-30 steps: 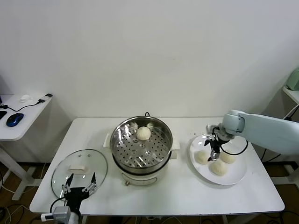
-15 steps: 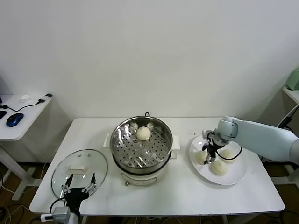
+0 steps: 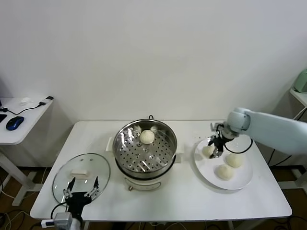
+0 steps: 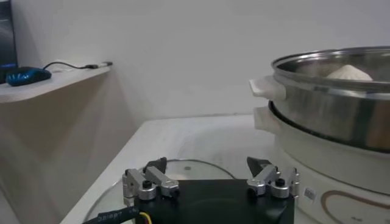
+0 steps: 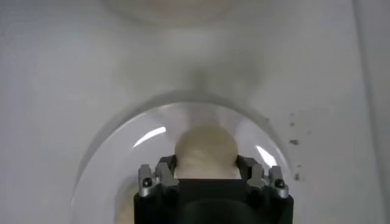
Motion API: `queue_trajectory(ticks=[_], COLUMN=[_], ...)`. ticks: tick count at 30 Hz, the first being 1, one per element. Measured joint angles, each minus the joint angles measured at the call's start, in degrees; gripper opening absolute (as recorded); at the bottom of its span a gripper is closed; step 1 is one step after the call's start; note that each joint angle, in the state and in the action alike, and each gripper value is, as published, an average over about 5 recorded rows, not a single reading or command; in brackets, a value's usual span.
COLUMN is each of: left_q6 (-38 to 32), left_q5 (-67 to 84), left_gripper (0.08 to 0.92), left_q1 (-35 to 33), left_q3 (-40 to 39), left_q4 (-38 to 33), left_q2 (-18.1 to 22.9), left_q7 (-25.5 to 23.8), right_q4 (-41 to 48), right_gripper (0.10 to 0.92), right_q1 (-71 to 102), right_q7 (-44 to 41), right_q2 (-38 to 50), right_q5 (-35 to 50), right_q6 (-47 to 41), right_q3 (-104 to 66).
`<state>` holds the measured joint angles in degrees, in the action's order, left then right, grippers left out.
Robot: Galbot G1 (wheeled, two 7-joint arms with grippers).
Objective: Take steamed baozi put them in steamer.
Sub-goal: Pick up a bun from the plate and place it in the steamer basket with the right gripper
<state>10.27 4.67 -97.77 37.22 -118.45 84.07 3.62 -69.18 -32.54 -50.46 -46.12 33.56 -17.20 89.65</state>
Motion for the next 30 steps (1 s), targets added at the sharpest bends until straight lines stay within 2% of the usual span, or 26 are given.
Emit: queue_trajectory(ticks=[8, 17, 23, 30], left_q6=[0.18, 0.26, 0.26, 0.29], left_q5=[-0.07, -0.04, -0.01, -0.20], left_gripper=[0.823, 0.823, 0.823, 0.823], left_q1=[0.10, 0.05, -0.33, -0.75], left_q3=[-0.51, -0.85, -0.77, -0.85], left_q4=[-0.51, -0.80, -1.36, -1.68], left_q2=[-0.19, -0.12, 0.01, 0.02], left_q7=[-0.08, -0.13, -0.11, -0.11], right_q4=[-8.37, -17.15, -18.20, -15.23], right_gripper=[0.668, 0.664, 0.666, 0.670], right_q1=[-16.16, -22.42, -19.84, -13.45], right_q7=[1.22, 9.37, 15.51, 20.29], right_q2=[-2.66, -10.99, -18.06, -24.89], right_q5=[12.32, 26.50, 30.72, 31.23], right_q6=[-2.45, -9.13, -13.13, -16.10], right_q3=[6.47, 4.88, 2.76, 0.63])
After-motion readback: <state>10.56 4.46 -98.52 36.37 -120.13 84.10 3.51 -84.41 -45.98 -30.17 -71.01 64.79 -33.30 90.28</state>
